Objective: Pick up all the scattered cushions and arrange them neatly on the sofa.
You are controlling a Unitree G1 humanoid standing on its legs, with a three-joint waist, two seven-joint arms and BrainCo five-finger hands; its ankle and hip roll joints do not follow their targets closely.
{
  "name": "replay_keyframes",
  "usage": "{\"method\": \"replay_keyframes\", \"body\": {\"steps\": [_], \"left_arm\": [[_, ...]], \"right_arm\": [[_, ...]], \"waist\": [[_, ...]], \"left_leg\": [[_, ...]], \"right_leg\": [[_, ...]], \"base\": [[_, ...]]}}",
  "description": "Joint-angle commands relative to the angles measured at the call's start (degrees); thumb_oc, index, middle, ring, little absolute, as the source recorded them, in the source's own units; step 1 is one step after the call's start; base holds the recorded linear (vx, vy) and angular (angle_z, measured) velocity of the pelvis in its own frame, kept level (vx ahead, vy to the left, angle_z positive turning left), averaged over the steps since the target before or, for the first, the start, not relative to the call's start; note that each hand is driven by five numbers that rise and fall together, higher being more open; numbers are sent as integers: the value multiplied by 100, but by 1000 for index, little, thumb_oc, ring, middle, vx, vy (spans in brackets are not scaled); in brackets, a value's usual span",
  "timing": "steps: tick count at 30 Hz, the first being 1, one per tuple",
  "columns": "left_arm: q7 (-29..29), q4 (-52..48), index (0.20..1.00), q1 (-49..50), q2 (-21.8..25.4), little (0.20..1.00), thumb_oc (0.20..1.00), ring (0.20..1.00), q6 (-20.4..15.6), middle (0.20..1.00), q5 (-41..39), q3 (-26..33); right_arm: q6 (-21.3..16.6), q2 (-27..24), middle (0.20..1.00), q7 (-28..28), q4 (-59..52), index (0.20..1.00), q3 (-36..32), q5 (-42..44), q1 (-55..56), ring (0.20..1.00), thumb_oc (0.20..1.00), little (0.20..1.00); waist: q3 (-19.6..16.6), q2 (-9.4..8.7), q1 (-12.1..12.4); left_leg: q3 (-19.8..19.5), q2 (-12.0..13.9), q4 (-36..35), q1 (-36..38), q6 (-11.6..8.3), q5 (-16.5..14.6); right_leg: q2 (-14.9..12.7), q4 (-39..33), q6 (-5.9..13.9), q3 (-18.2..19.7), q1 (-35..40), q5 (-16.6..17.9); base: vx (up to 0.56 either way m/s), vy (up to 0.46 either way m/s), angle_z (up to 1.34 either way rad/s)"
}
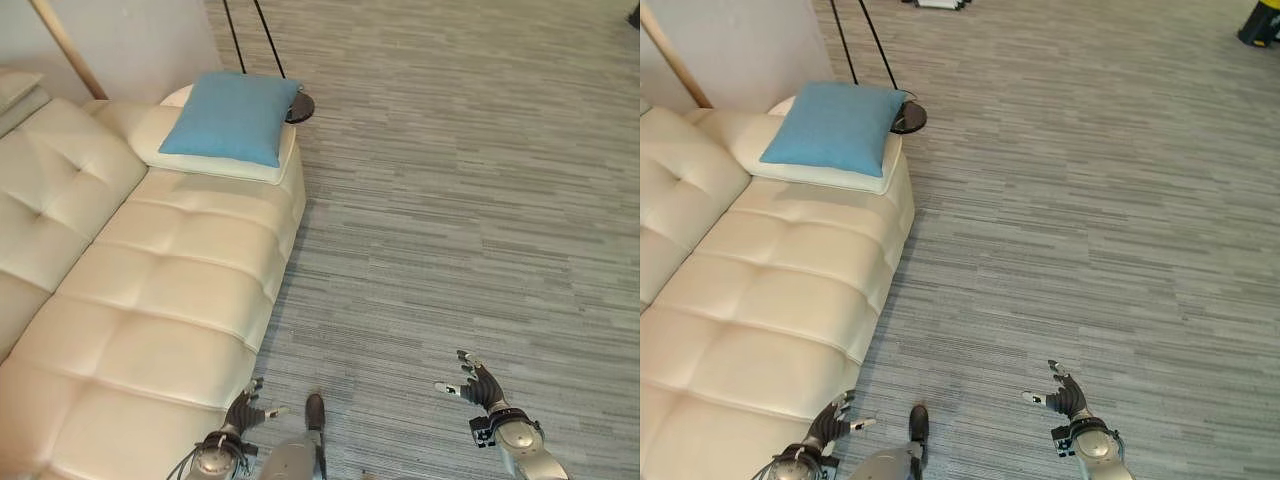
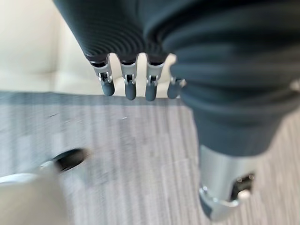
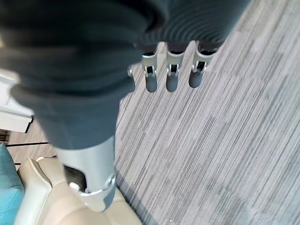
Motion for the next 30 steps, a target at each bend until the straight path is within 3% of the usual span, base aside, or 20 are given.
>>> {"method": "replay_keyframes", "body": {"steps": [1,4,7,8,9,10,12,13,14,15,16,18,20,24,27,30], "left_arm": [[56,-365,1000,-85,157,1000,1000,1000,-236,1000,-151,81],[96,-441,1000,-95,191,1000,1000,1000,-272,1000,-229,104],[102,-473,1000,-69,176,1000,1000,1000,-263,1000,-203,117],[110,-454,1000,-78,154,1000,1000,1000,-263,1000,-191,110],[147,-436,1000,-109,103,1000,1000,1000,-227,1000,-116,113],[95,-418,1000,-131,98,1000,1000,1000,-285,1000,-122,84],[121,-356,1000,-135,41,1000,1000,1000,-290,1000,-128,56],[101,-304,1000,-173,-18,1000,1000,1000,-292,1000,-241,26],[101,-303,1000,-175,-20,1000,1000,1000,-292,1000,-242,25],[113,-210,1000,-266,-68,1000,1000,1000,-276,1000,-281,-23],[113,-208,1000,-268,-69,1000,1000,1000,-277,1000,-282,-24],[135,-184,1000,-334,-83,1000,1000,1000,-268,1000,-316,-46],[131,-220,1000,-368,-74,1000,1000,1000,-260,1000,-363,-80],[119,-168,1000,-374,-73,1000,1000,1000,-240,1000,-317,-103],[136,-216,1000,-267,-46,1000,1000,1000,-197,1000,-248,-65],[120,-213,1000,-171,-46,1000,1000,1000,-174,1000,-246,19]], "right_arm": [[-275,19,1000,57,-367,1000,-20,23,-329,1000,1000,1000],[-281,11,1000,49,-401,1000,80,-16,-462,1000,1000,1000],[-249,-39,1000,33,-448,1000,127,-56,-514,1000,1000,1000],[-242,-44,1000,29,-460,1000,146,-80,-533,1000,1000,1000],[-202,-103,1000,8,-511,1000,213,-226,-550,1000,1000,1000],[-222,-122,1000,57,-557,1000,164,-164,-407,1000,1000,1000],[-244,-161,1000,75,-542,1000,123,-142,-356,1000,1000,1000],[-294,-246,1000,50,-563,1000,29,-92,-270,1000,1000,1000],[-295,-248,1000,51,-563,1000,28,-91,-270,1000,1000,1000],[-302,-297,1000,23,-548,1000,-34,-19,-251,1000,1000,1000],[-301,-297,1000,23,-549,1000,-36,-18,-250,1000,1000,1000],[-312,-347,1000,-8,-554,1000,-93,71,-206,1000,1000,1000],[-301,-371,1000,-14,-611,1000,-178,139,-129,1000,1000,1000],[-292,-352,1000,-39,-529,1000,-210,160,-73,1000,1000,1000],[-313,-326,1000,-100,-540,1000,-231,126,6,1000,1000,1000],[-275,-295,1000,-83,-521,1000,-244,85,59,1000,1000,1000]], "waist": [[-52,-85,207],[21,19,185],[38,66,127],[50,73,90],[191,125,-114],[173,51,-188],[115,55,-248],[109,111,-271],[101,118,-289],[134,108,-309],[127,114,-320],[173,76,-319],[217,1,-246],[132,-72,-181],[94,-24,-8],[62,-56,73]], "left_leg": [[79,169,522,-56,-297,-756],[157,220,437,251,-301,-943],[224,257,270,561,-328,-1088],[224,257,203,679,-338,-1134],[75,295,101,1225,-427,-1420],[-84,272,243,1327,-497,-1588],[-133,379,458,1356,-595,-1665],[-154,531,922,1249,-716,-1457],[-176,537,953,1219,-721,-1469],[-59,742,1698,942,-818,-1097],[-75,749,1731,911,-822,-1108],[-11,859,2281,701,-844,-815],[16,697,2441,295,-764,-981],[181,619,1806,-131,-699,-1063],[140,662,604,-462,-831,-334],[220,694,141,-641,-858,-195]], "right_leg": [[-687,-31,420,-245,-672,835],[-847,-363,379,-824,-999,763],[-966,-876,353,-1089,-1254,980],[-995,-1007,358,-1107,-1423,1096],[-1029,-1288,479,-834,-2017,1429],[-1024,-1277,498,-611,-1948,1468],[-993,-1066,391,-645,-1943,1431],[-934,-904,240,-788,-1800,1230],[-935,-899,235,-809,-1806,1225],[-923,-795,74,-940,-1651,1018],[-920,-791,70,-954,-1661,1015],[-836,-816,-89,-1057,-1372,859],[-744,-931,-152,-1030,-1001,703],[-677,-1166,-130,-1091,-701,561],[-405,-1341,-83,-1060,-203,336],[-356,-1352,-17,-962,95,207]], "base": [[159,31,-30],[185,-27,-14],[228,-111,-25],[628,-396,-50],[780,-554,-46],[909,-692,13],[436,-416,61],[194,-235,112],[356,-423,123],[153,-194,108],[251,-297,73],[256,-240,23],[333,-234,-3],[330,-116,20],[466,-15,-13],[457,80,-13]]}}
